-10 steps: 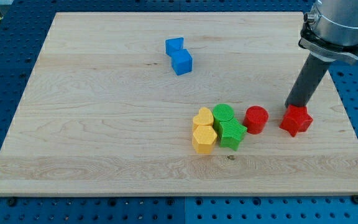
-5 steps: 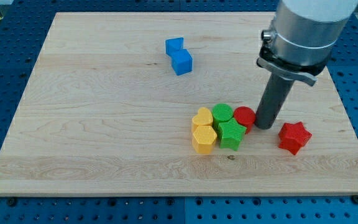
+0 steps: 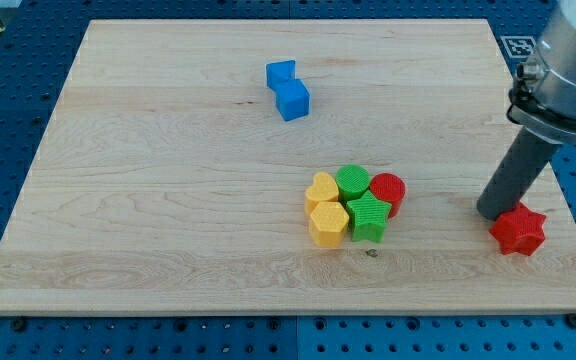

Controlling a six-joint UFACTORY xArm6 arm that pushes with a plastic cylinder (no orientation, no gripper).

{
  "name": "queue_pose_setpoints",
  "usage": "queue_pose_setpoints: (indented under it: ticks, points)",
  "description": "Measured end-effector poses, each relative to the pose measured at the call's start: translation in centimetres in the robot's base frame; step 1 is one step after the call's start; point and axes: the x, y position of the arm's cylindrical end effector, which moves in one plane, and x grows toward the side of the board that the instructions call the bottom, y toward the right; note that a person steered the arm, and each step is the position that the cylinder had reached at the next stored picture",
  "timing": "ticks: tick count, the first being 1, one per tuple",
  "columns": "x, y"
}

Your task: Push the red blocks to the bottom right

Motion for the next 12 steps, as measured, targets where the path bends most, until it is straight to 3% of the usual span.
queue_pose_setpoints:
  ticks: [2, 5, 10, 12]
  points:
    - [-3.8, -1.9]
    - [-4.3, -14.7]
    - [-1.1, -15.3]
    - [-1.6, -10.6]
